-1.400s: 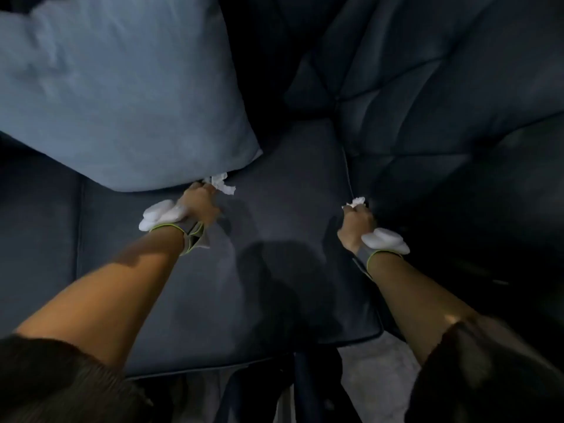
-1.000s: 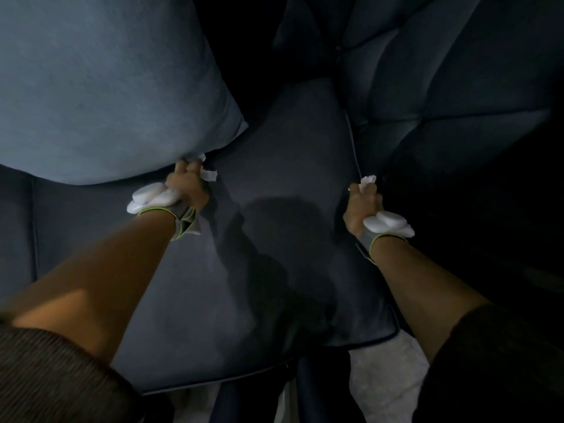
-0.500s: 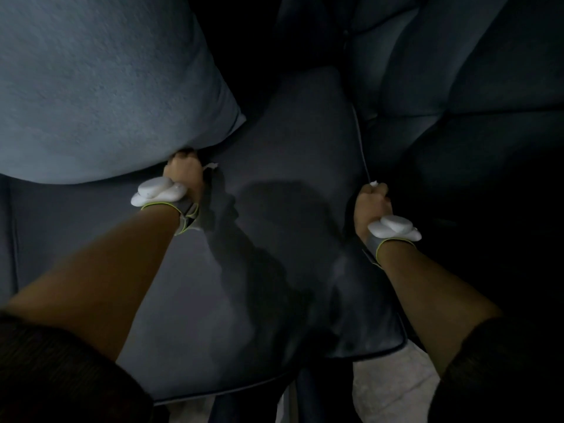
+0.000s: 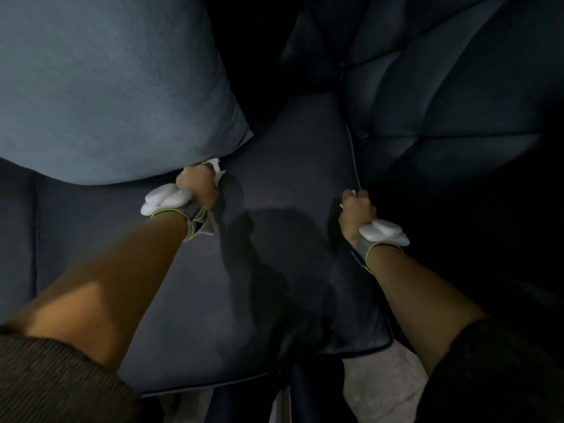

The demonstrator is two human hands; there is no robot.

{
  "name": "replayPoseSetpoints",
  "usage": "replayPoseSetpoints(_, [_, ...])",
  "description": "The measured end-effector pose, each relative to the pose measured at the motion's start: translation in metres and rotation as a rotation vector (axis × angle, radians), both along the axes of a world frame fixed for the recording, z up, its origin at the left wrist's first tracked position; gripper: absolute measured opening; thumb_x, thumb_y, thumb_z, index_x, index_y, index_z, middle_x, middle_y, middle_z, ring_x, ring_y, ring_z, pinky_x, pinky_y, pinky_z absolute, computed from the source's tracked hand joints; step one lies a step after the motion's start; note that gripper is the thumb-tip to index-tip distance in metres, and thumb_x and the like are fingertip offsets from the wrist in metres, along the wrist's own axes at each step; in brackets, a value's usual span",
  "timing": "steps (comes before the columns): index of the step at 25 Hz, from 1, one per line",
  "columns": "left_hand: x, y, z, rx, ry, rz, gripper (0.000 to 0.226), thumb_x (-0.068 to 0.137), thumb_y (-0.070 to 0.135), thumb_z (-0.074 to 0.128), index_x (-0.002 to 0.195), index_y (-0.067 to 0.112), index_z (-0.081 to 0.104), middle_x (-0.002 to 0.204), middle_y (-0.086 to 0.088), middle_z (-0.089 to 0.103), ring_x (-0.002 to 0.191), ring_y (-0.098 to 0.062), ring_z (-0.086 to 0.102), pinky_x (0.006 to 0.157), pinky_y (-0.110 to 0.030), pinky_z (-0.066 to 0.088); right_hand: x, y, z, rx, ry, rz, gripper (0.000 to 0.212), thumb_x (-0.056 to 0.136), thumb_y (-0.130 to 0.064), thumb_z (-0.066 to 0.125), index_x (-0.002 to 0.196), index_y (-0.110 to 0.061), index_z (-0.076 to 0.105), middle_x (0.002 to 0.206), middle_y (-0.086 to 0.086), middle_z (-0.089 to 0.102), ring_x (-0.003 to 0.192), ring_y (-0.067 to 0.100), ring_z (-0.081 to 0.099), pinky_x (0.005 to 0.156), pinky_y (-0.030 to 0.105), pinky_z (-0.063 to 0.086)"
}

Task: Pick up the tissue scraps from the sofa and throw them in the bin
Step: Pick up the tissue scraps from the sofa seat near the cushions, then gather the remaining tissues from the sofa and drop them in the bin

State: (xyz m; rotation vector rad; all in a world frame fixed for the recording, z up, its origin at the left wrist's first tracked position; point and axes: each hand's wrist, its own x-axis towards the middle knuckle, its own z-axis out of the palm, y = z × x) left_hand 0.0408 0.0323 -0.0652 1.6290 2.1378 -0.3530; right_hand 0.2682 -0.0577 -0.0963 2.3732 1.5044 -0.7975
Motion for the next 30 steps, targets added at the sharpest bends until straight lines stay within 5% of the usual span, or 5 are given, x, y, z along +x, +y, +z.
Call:
replayPoseSetpoints(9, [-0.001, -0.035, 0.095, 0.018, -0.178, -0.041, 0.039, 0.098, 0.025, 0.039, 0.127, 0.001, 0.046, 0.127, -0.031, 0.055, 0.117, -0.045, 0.053, 0.096, -0.044, 0.042, -0.021, 0.012, 0.091, 0.158, 0.099, 0.016, 0.024, 0.091, 0.001, 0.045, 0.113, 0.001, 0.055, 0.123, 0.025, 0.049, 0.1, 0.043, 0.058, 0.082, 0.04, 0.051])
replayPoseSetpoints(17, [-0.024, -0.077, 0.154, 0.082, -0.209, 0.126, 0.041, 0.09, 0.017, 0.049, 0.129, 0.006, 0.045, 0.128, -0.025, 0.057, 0.119, -0.041, 0.053, 0.095, -0.041, 0.044, -0.071, 0.012, 0.159, 0.251, 0.27, 0.201, 0.024, 0.089, 0.001, 0.045, 0.11, 0.001, 0.057, 0.12, 0.025, 0.051, 0.1, 0.042, 0.058, 0.07, 0.038, 0.047])
replayPoseSetpoints(20, [-0.037, -0.096, 0.172, 0.131, -0.247, 0.229, 0.04, 0.09, 0.017, 0.049, 0.128, 0.007, 0.051, 0.128, -0.023, 0.059, 0.12, -0.038, 0.053, 0.095, -0.039, 0.044, -0.091, 0.01, 0.176, 0.264, 0.33, 0.225, 0.022, 0.088, 0.0, 0.046, 0.107, 0.0, 0.059, 0.118, 0.024, 0.053, 0.099, 0.041, 0.058, 0.063, 0.029, 0.037])
replayPoseSetpoints(26, [-0.066, -0.147, 0.191, 0.214, -0.415, 0.546, 0.033, 0.091, 0.02, 0.048, 0.118, 0.004, 0.06, 0.122, -0.019, 0.064, 0.118, -0.034, 0.055, 0.096, -0.034, 0.043, -0.145, 0.006, 0.202, 0.312, 0.562, 0.316, 0.024, 0.085, 0.003, 0.049, 0.104, 0.004, 0.064, 0.116, 0.026, 0.062, 0.107, 0.036, 0.058, 0.079, 0.026, 0.039])
replayPoseSetpoints(30, [-0.083, -0.182, 0.186, 0.315, -0.583, 0.838, 0.029, 0.088, 0.01, 0.051, 0.112, 0.003, 0.065, 0.113, -0.023, 0.068, 0.108, -0.035, 0.063, 0.094, -0.037, 0.051, -0.188, -0.007, 0.212, 0.294, 0.83, 0.211, 0.016, 0.08, 0.002, 0.057, 0.093, 0.003, 0.067, 0.097, 0.024, 0.068, 0.084, 0.025, 0.057, 0.067, 0.013, 0.04])
